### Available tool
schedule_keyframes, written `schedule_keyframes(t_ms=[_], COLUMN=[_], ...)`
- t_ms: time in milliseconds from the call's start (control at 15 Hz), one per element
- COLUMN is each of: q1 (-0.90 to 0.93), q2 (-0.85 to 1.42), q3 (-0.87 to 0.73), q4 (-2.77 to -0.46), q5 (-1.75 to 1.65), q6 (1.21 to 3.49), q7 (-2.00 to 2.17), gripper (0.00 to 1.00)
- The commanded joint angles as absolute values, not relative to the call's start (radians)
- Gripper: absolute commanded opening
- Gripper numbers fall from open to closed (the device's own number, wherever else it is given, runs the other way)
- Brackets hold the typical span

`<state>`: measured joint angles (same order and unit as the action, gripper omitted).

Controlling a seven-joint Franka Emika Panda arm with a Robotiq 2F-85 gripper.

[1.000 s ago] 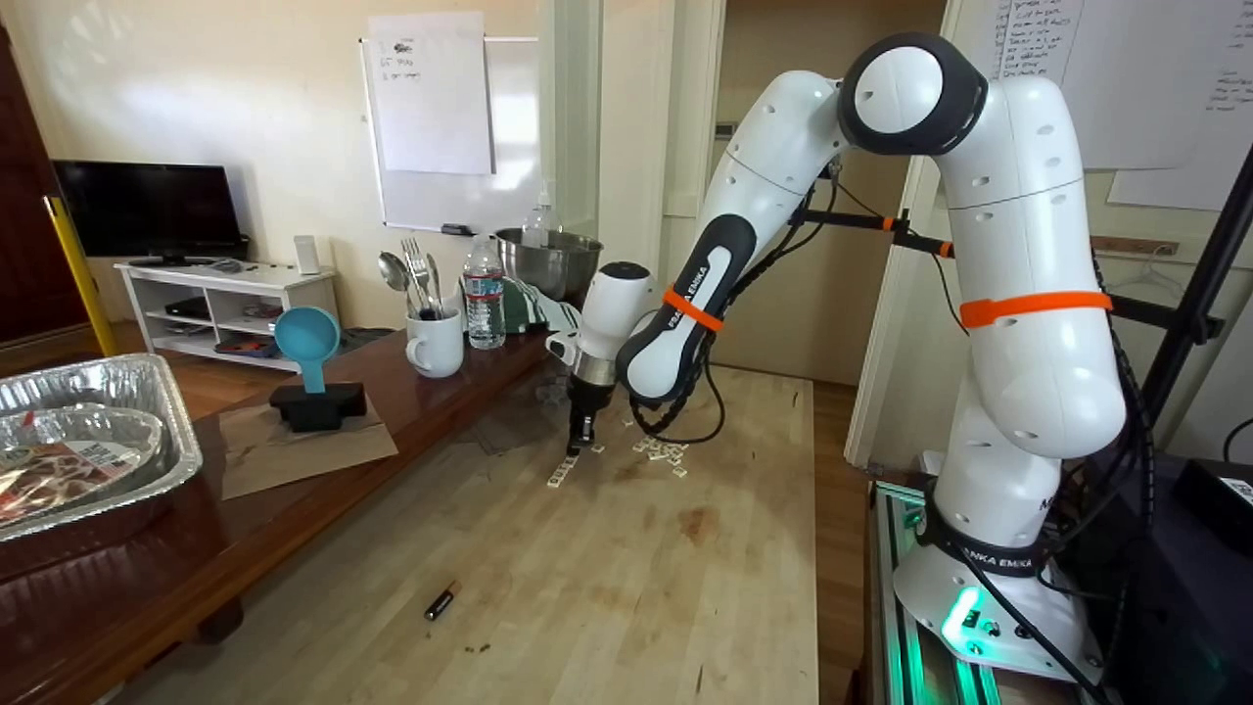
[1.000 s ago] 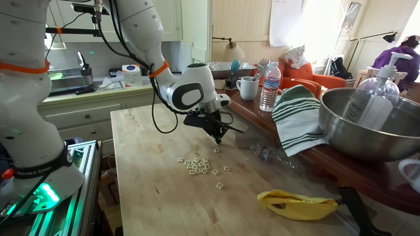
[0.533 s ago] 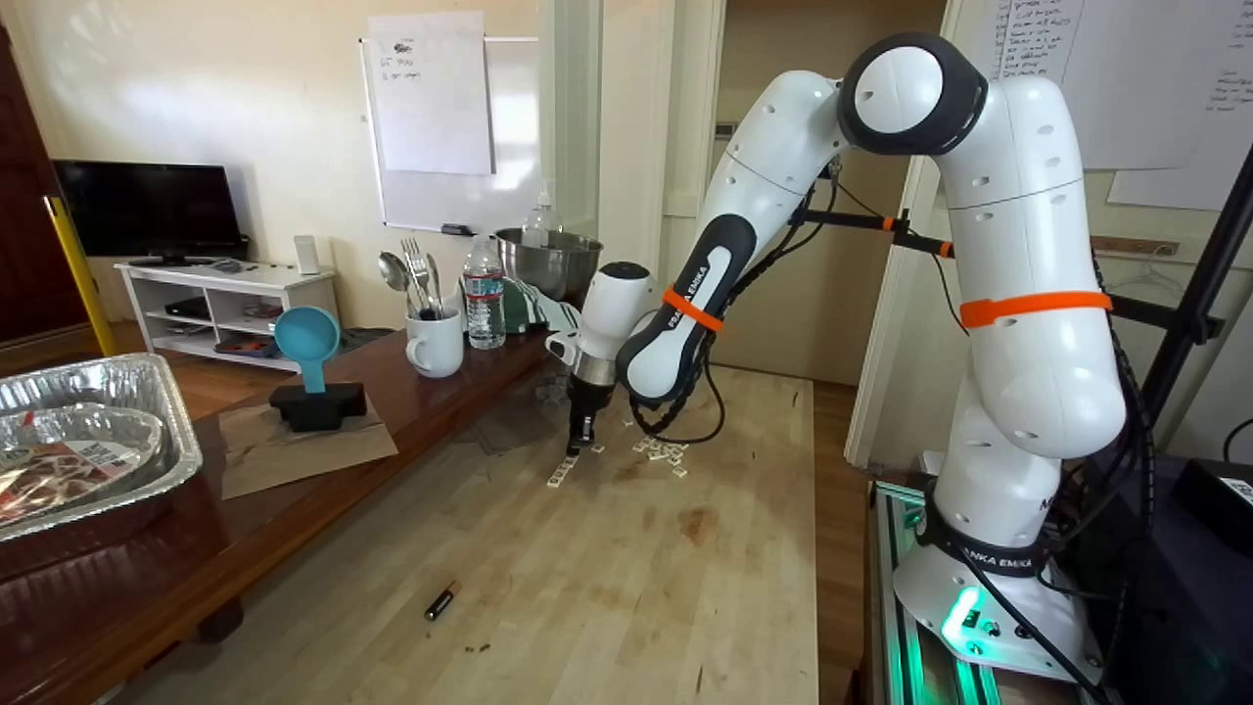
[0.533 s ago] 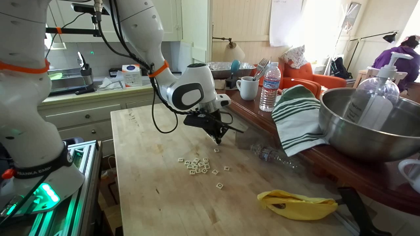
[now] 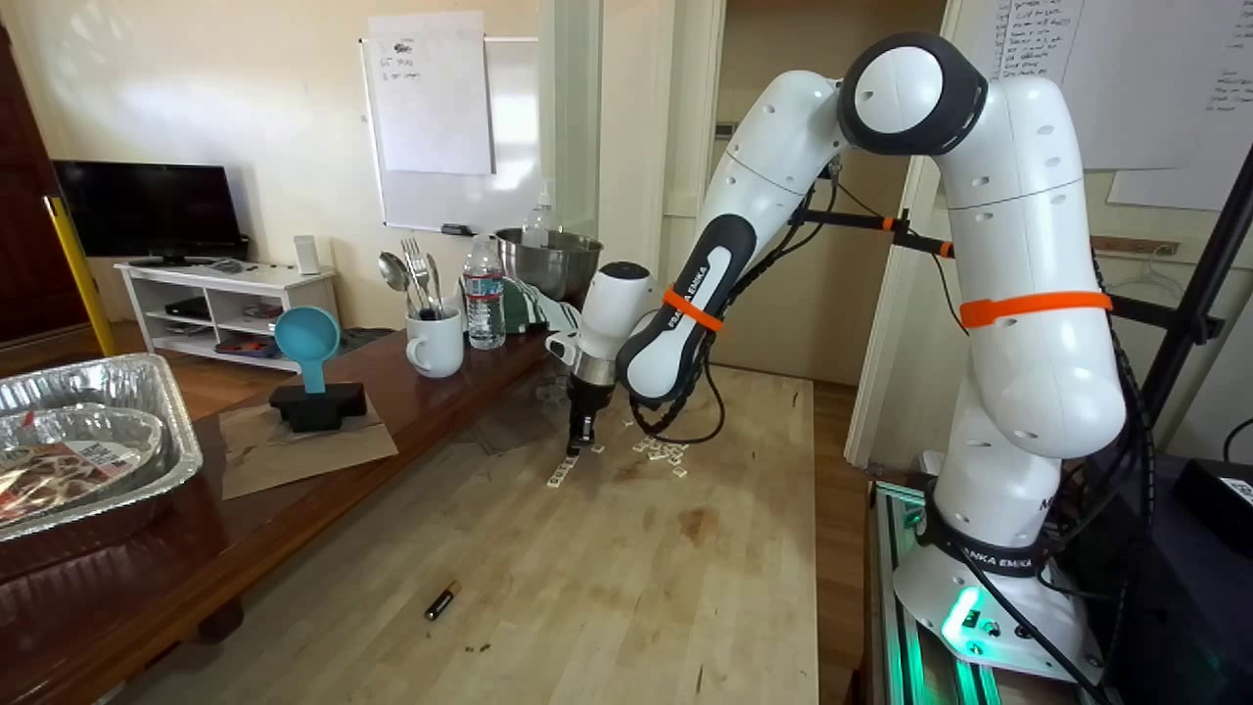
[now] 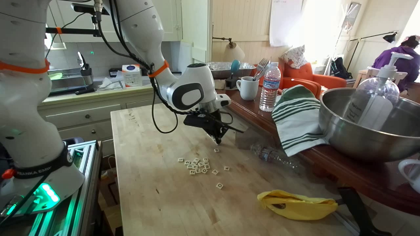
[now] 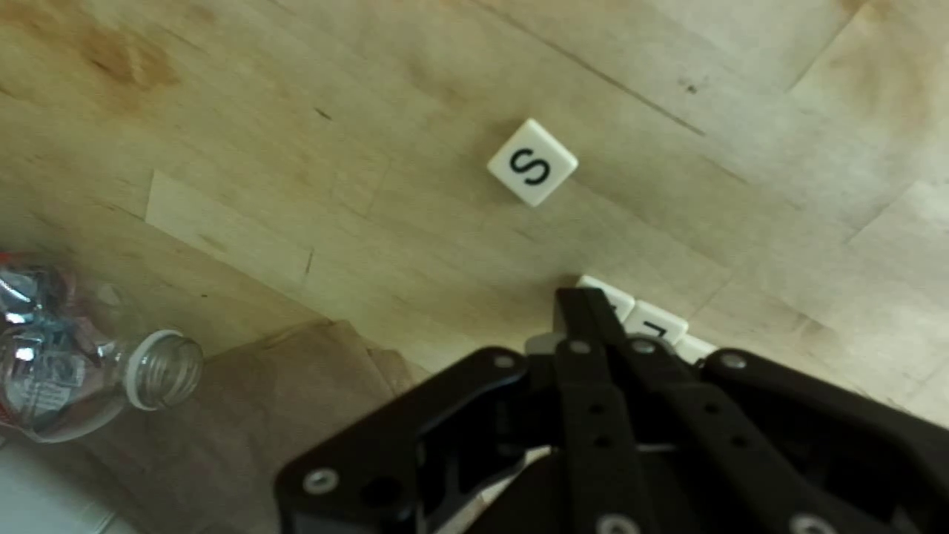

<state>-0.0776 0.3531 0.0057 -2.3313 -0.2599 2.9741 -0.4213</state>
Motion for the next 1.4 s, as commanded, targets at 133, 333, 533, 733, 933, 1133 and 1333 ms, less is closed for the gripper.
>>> schedule_keyframes(t_ms=[133,333,533,733,933,1133,1333], q1=[-0.081,-0.079,-0.073,-0.063,-0.057,-0.053,-0.05], q2=[0.345,0.337,0.328,0.323,0.32,0.319,0.325], q3=[0.011,0.008,-0.001,-0.013,-0.024,-0.027,-0.03], q4=[-2.344,-2.35,-2.358,-2.363,-2.363,-2.363,-2.358], q5=[-0.267,-0.269,-0.274,-0.282,-0.285,-0.286,-0.287], q6=[2.948,2.952,2.952,2.955,2.955,2.955,2.945], q7=[-0.415,-0.412,-0.403,-0.39,-0.381,-0.379,-0.378], gripper=[0.0,0.0,0.0,0.0,0.0,0.0,0.0])
